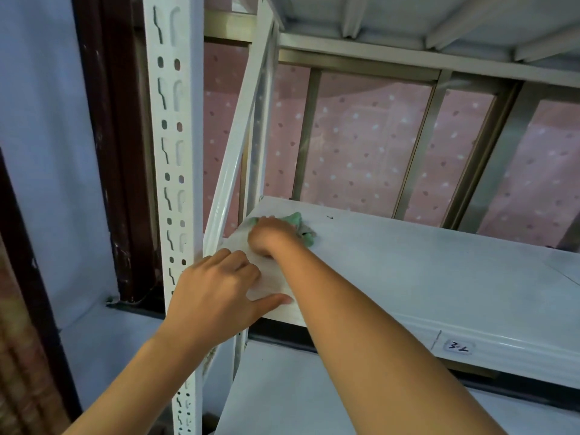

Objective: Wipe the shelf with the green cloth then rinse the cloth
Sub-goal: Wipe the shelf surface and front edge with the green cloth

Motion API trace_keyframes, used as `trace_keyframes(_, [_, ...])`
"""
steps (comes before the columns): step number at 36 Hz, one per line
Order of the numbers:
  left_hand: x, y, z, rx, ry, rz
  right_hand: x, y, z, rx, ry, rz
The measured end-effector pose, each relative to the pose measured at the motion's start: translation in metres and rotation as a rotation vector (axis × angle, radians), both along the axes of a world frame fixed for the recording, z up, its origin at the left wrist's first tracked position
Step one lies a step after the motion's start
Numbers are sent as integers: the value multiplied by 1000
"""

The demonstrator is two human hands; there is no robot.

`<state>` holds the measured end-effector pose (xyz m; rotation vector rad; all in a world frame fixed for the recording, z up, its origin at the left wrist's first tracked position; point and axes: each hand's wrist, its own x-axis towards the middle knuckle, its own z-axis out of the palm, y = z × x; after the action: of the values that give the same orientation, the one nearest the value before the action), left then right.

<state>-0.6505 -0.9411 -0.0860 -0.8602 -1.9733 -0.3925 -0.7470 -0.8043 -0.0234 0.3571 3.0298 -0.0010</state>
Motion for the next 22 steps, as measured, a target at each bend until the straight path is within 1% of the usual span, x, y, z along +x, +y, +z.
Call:
trace_keyframes(4, [1, -2, 1, 32, 45, -64, -9, -19, 2, -9, -12, 63])
trace_keyframes(7, [0, -3, 1, 34, 40, -67, -17, -31, 1, -64, -2, 112])
trace_keyframes(11, [-1, -4, -2, 10, 36, -41, -17, -37, 5, -231, 120, 197])
trace_keyframes(17, [-1, -7, -4, 8, -5, -66, -11, -25, 13, -366, 223, 309])
trace_keyframes(22, [0, -6, 0, 4, -27, -73, -13, -18, 8, -453, 331, 326])
